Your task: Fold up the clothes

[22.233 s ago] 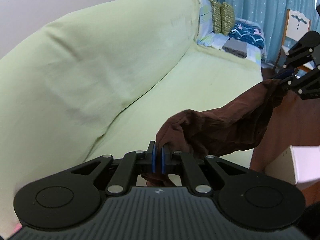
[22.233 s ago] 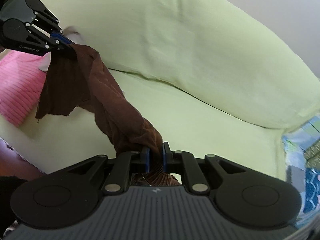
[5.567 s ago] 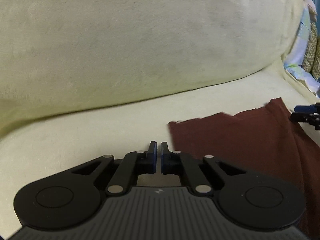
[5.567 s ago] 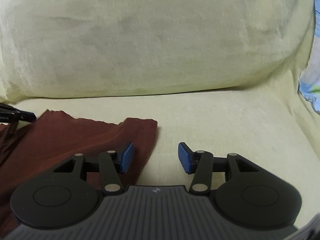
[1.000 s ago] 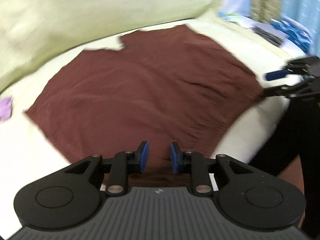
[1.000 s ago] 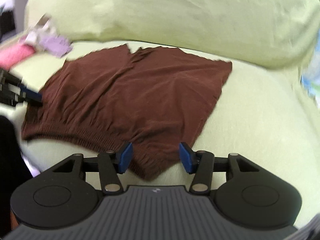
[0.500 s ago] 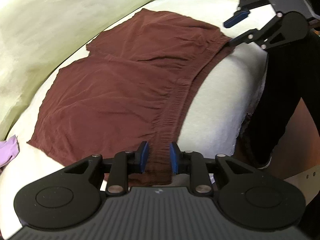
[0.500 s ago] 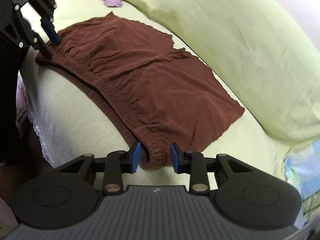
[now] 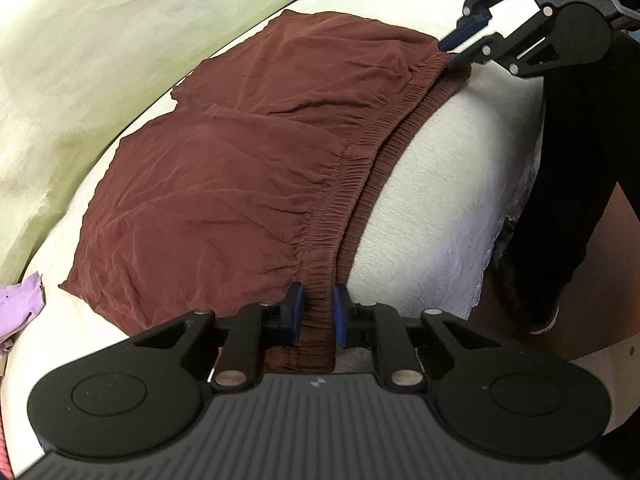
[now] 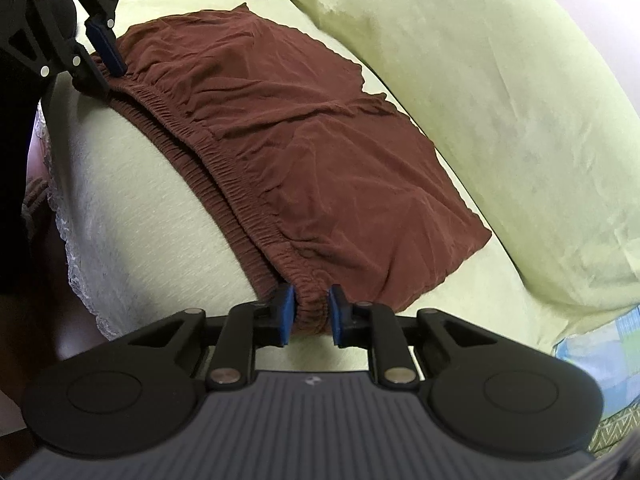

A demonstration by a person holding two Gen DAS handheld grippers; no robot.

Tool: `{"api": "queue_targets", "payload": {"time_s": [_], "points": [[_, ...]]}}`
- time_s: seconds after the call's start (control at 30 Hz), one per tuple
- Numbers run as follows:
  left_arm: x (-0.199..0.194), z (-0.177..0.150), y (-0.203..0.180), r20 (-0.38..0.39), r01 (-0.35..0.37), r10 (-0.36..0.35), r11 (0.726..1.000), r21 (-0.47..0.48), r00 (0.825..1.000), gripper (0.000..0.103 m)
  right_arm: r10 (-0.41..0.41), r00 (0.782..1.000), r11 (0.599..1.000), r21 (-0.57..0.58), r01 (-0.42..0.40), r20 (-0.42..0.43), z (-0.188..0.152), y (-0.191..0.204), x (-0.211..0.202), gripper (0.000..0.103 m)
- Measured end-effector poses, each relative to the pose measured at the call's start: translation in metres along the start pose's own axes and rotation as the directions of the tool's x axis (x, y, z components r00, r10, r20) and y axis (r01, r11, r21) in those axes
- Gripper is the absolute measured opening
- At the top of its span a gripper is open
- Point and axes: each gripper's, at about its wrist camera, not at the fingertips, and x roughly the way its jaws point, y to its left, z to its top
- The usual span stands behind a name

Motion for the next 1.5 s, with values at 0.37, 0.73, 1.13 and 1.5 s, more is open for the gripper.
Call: {"api": "queue_targets", "payload": {"time_s": [0.37,0.73,1.13,1.5], "points": [[-0.007,-0.004,-0.003,-0.002,0.001,-0.001,0.999,0.053,1.000,0.008,0.026,1.000,0.999,-0.029,-0.026,-0.004,-0.013,0.012,-0.021,0.004],[-0.010,-0.004,0.007,0.005,0.071,-0.071,0.997,-0.022,0.997,0.008,0.030,0.998,0.999,0.031,-0.031,0.055,-0.003,0.008,-0.030,0.011],[-0.006,0.005,0.025,0.084,0.066,-0.051,0.981,-0.184,0.995,0.009,0.089,0.989,0.994,0.050,-0.095,0.114,0.030,0.013,-0.001,0.023],[-0.004,0.000,0.025,0.080,0.064,-0.048,0.976,-0.207,0.996,0.010,0.111,0.991,0.984,0.128,-0.121,0.079,0.017,0.007,0.003,0.025]]}}
